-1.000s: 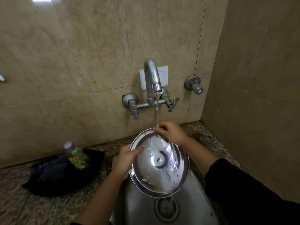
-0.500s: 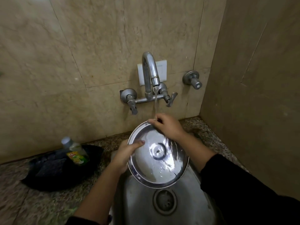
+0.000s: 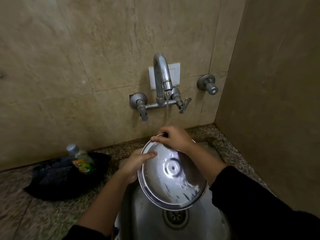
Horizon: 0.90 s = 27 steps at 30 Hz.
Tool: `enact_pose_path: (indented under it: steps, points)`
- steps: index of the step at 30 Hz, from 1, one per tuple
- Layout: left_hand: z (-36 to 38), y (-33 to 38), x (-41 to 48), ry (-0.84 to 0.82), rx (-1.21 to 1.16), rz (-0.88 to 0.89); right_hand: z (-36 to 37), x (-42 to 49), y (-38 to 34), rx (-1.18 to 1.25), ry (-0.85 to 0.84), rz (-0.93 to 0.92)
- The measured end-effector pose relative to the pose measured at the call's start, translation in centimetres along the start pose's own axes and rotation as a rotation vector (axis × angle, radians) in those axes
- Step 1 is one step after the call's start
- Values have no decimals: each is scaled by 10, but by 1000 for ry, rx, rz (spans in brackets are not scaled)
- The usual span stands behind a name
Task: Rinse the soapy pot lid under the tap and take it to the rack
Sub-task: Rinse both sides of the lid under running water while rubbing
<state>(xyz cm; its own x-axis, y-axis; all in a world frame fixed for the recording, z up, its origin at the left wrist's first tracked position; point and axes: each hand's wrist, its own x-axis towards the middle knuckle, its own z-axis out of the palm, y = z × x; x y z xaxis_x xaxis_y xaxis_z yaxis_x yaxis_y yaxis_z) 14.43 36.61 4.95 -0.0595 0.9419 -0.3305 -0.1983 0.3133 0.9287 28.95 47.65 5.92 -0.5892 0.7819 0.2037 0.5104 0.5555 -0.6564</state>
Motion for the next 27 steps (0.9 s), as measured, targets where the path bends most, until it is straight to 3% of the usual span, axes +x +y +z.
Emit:
enact_pose_path:
  steps: [5,8,12,18,23,27]
  points:
    - [-10,-10,0,132,-84,32,-18,1,32,399,99,229]
    - [-13,-3,3,85,-61,0,-18,3,26,342,52,210]
    - [-1,9,9,28,95,64,-1,11,-4,130,-81,4]
    - [-8,-8,3,146,-50,90,-19,2,24,309,182,247]
    - [0,2,10,6,-28,54,-1,6,-2,149,95,69]
    - [1,-8,10,116,-50,81,-1,-3,7,-9,202,90]
